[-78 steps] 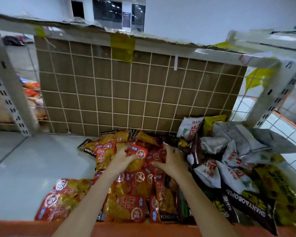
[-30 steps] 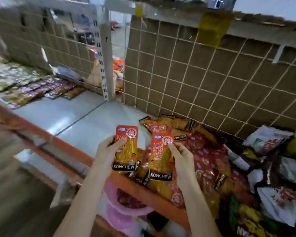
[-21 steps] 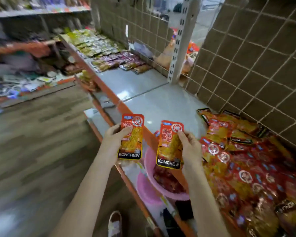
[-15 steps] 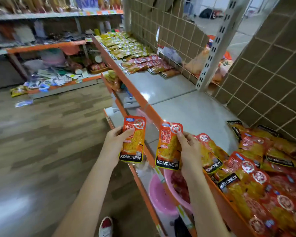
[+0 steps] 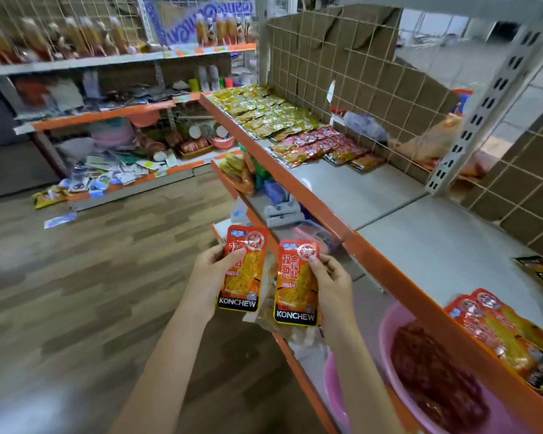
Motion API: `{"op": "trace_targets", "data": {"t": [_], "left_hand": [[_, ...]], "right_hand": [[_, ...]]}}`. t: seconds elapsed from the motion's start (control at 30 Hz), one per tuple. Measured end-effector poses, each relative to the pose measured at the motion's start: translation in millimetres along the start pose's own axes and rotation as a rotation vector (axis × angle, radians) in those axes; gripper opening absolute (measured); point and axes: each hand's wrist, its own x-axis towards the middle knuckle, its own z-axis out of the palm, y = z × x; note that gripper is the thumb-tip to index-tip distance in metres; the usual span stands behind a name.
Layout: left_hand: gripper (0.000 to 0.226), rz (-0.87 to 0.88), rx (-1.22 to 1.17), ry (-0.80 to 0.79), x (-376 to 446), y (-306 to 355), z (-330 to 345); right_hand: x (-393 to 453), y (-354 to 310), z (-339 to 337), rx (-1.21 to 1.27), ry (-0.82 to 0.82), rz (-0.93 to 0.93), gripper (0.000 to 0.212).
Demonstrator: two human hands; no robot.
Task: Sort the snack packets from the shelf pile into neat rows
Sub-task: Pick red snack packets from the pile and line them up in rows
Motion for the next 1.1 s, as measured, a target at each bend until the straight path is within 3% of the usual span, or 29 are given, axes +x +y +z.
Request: {"op": "trace_targets", "data": {"t": [0.3, 0.63, 0.77, 0.97, 1.1], "left_hand": [[0.019, -0.041, 0.114, -0.152, 90, 12, 14], [0.01, 0.142, 0.401, -0.322, 242, 56, 118], [0.019, 0.267, 0.555, -0.396, 296, 63, 170], [0.026, 0.474, 0.825, -0.43, 348, 63, 232], [0.031, 0.575, 0.951, -0.445, 370, 65, 260]], "right_hand": [[72, -17, 14, 0.071, 0.181, -0.04, 0.004], [225, -76, -23, 0.128, 0.441, -0.123, 0.012], [273, -90, -42, 0.099, 0.552, -0.135, 0.02], [338, -92, -56, -0.051, 0.645, -0.059, 0.005], [369, -101, -52, -0.293, 0.661, -0.053, 0.018]]}}
